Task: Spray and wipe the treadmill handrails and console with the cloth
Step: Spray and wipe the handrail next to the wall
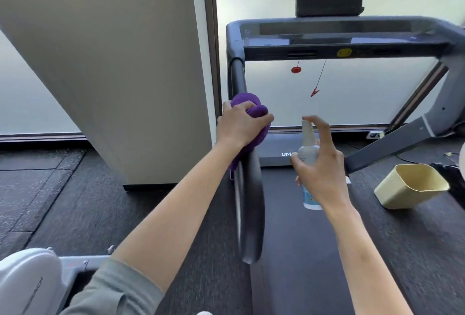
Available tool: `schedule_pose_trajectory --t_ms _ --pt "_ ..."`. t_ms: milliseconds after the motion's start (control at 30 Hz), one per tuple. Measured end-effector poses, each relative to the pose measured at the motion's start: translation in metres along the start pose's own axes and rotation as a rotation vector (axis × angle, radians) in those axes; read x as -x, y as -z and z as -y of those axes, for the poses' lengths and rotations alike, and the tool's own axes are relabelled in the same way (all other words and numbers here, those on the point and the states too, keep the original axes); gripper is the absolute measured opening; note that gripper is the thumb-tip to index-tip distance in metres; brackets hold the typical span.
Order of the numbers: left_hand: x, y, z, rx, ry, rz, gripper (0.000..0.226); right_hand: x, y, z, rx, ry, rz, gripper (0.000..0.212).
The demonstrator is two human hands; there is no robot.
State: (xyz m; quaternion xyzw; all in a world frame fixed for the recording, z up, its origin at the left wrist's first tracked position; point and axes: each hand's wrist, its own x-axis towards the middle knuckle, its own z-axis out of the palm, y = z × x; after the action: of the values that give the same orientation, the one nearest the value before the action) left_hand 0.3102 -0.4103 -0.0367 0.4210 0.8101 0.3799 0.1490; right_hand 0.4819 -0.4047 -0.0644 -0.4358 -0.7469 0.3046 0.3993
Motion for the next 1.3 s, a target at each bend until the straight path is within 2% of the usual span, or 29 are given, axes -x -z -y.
schedule_pose_trajectory --t_ms 100,233,400,567,667,800,867,967,1100,1233,1300 --pt "0.009 -0.002 0.003 -0.021 -0.029 -0.014 0.040 0.007 0.004 0.004 -0.004 0.004 -0.006 0.065" --pt "0.063 0.003 0.016 0.114 -0.059 -0.027 0.032 0.022 0.012 0.007 0.003 0.014 -0.007 0.066" --pt "0.148 -0.003 0.025 0.121 -0.160 -0.093 0.050 0.043 0.020 0.008 0.030 -0.013 -0.055 0.065" --pt "0.098 0.005 0.022 0.284 -0.077 -0.008 0.034 0.067 0.023 0.019 0.079 -0.022 -0.083 0.065" --pt "0.073 0.008 0.021 0.319 -0.055 0.054 0.036 0.084 0.026 0.031 0.087 -0.033 -0.090 0.064" --pt "0.119 0.000 0.032 0.366 -0.095 -0.034 0.035 0.108 0.030 0.038 0.111 -0.035 -0.120 0.064" --pt "0.164 -0.011 0.048 0.361 -0.180 -0.106 0.044 0.122 0.030 0.038 0.116 -0.054 -0.114 0.064" --pt "0.199 -0.023 0.059 0.320 -0.241 -0.128 0.055 0.135 0.030 0.034 0.117 -0.084 -0.108 0.063" --pt "0.161 -0.010 0.048 0.460 -0.199 -0.093 0.042 0.144 0.027 0.034 0.117 -0.091 -0.097 0.064" --pt "0.124 0.006 0.039 0.598 -0.091 0.069 0.022 0.148 0.019 0.039 0.104 -0.071 -0.101 0.065" --pt "0.130 0.014 0.045 0.701 -0.116 0.079 0.017 0.155 0.015 0.039 0.096 -0.043 -0.131 0.066"
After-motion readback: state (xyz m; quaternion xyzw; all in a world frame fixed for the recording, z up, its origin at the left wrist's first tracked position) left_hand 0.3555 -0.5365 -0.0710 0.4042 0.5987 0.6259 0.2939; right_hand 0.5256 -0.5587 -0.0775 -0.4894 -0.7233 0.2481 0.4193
